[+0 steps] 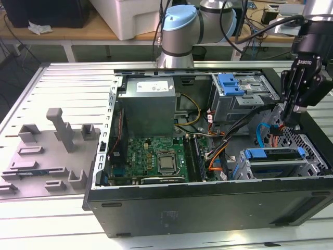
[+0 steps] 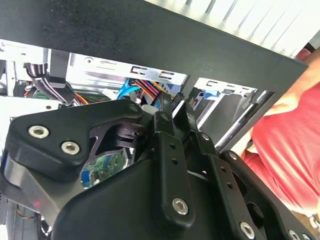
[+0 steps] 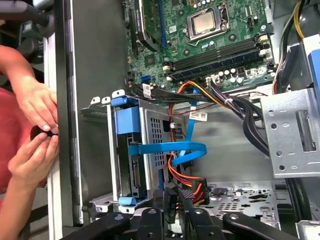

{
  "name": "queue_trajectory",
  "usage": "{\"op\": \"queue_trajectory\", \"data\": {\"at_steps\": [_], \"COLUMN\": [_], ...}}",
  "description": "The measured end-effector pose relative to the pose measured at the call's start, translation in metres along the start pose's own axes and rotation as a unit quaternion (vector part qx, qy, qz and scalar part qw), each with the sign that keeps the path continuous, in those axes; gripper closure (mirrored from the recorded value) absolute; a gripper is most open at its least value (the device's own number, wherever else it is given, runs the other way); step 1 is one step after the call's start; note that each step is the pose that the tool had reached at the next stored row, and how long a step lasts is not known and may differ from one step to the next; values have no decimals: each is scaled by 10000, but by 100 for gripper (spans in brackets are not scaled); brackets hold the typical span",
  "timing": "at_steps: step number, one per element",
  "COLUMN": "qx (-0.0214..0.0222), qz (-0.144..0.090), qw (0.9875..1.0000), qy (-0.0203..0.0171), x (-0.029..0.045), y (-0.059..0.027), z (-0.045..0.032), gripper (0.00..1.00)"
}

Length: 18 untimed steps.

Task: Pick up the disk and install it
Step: 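Insert the first disk wire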

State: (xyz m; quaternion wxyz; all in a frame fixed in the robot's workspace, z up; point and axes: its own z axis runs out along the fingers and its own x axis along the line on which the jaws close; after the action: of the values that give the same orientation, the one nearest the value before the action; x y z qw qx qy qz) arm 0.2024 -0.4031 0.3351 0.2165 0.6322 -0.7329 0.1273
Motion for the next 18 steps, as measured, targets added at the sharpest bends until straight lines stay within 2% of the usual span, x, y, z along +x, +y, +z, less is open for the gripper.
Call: {"op": "queue_trajectory", "data": {"at_steps": [3,10,11,12,18], "qx": [2,5,6,6,8], "qz": [7,10,11,11,14], "qw": [10000,10000,10000,10000,9999], "qy": [44,73,76,79,100], "x": [-14,-31,-33,-35,-54], "y": [-3,-5,-5,-6,-4], "z": [9,31,33,35,38], "gripper": [74,75,82,83,83]}}
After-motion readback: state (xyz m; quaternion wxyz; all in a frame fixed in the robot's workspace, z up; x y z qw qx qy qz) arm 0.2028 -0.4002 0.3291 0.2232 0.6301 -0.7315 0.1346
